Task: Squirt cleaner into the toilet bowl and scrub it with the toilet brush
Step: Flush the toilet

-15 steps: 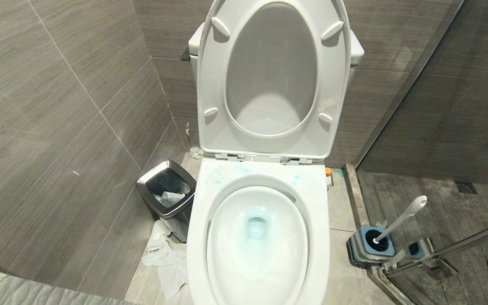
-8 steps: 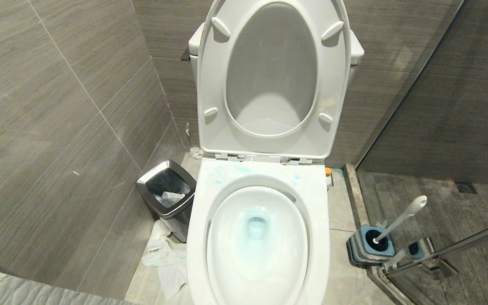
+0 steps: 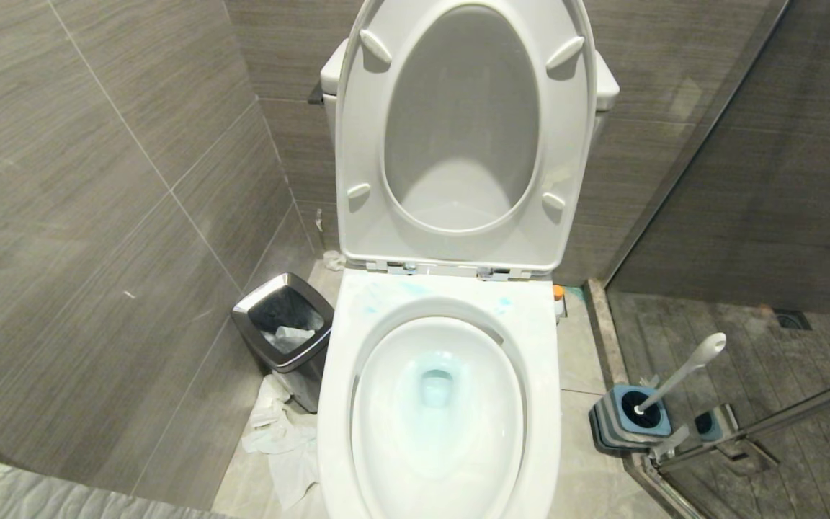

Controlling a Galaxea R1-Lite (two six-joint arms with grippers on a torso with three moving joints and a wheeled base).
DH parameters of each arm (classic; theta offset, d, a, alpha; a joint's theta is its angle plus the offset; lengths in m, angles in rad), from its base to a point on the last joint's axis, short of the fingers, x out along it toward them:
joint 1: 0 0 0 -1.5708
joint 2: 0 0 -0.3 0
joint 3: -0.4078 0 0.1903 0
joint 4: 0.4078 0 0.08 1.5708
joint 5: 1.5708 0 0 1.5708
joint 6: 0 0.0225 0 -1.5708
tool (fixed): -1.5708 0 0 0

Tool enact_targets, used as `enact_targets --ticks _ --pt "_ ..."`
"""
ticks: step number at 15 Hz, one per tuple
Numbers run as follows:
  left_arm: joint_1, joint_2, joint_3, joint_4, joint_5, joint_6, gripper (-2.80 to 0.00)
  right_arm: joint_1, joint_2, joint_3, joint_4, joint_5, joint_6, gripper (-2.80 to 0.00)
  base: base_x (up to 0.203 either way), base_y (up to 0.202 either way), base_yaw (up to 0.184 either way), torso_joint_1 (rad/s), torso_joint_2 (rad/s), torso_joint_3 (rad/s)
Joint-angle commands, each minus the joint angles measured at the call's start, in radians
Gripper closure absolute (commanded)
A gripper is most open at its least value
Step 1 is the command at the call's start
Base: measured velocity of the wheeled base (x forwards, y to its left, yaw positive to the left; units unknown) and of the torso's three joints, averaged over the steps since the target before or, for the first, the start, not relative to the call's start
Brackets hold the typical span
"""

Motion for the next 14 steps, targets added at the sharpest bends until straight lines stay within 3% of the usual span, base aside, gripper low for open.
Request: enact_targets --ticks 1,7,8,14 --pt "0.001 0.000 0.002 0.000 0.000 -0.001 0.00 0.000 -0.098 0.025 0.040 -0.005 -0.001 0.00 0.000 0.000 0.000 0.000 0.00 0.000" --pt "0.001 0.000 0.002 0.000 0.000 -0.001 0.00 0.009 -0.432 0.014 0.348 -0.016 -0.002 0.00 0.000 0.000 0.000 0.000 0.00 0.000" --pt "0.001 0.000 0.002 0.000 0.000 -0.001 0.00 0.010 -0.436 0.021 0.402 -0.047 0.000 0.00 0.000 0.000 0.000 0.000 0.00 0.000" --pt "0.001 0.000 0.002 0.000 0.000 -0.001 0.00 0.011 -0.433 0.023 0.462 -0.053 0.039 0.00 0.000 0.000 0.000 0.000 0.00 0.000"
